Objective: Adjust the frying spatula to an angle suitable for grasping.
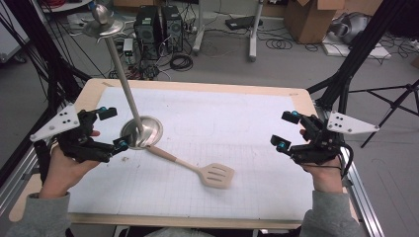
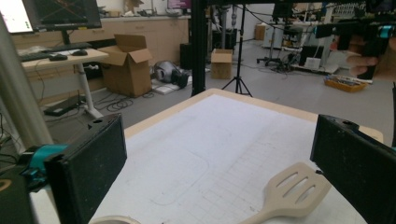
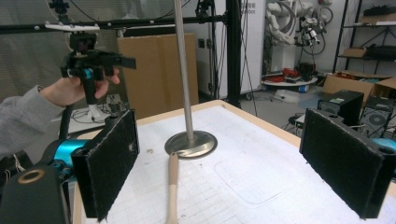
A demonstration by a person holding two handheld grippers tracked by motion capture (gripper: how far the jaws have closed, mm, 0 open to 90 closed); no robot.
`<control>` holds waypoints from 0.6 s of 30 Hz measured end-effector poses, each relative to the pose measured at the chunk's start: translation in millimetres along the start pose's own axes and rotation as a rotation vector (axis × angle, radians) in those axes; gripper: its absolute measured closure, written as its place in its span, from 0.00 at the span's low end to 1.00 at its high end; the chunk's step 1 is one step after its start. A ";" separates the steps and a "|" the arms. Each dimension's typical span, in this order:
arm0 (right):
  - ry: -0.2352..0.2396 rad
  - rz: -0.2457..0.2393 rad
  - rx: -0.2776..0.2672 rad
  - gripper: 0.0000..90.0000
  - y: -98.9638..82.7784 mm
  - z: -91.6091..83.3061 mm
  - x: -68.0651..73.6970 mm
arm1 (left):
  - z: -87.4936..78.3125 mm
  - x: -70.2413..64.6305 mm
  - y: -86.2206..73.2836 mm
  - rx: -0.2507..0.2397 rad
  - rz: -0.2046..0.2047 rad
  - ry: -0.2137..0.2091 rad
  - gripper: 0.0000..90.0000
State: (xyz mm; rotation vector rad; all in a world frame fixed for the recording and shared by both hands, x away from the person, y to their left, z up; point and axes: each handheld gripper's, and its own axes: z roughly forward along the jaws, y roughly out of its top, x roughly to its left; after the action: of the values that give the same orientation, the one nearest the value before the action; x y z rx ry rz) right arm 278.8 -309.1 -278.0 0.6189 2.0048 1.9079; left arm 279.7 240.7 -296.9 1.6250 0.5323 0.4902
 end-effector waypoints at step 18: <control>0.008 0.013 0.003 0.12 -2.0 -0.7 -0.8 | 27.5 -0.4 -41.8 0.098 -0.009 -0.066 0.56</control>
State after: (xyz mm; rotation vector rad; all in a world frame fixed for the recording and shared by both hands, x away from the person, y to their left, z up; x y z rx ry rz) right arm 279.0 -310.1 -279.9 0.6272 2.0140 1.9176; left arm 293.3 222.7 -341.6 1.7257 0.5216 0.4075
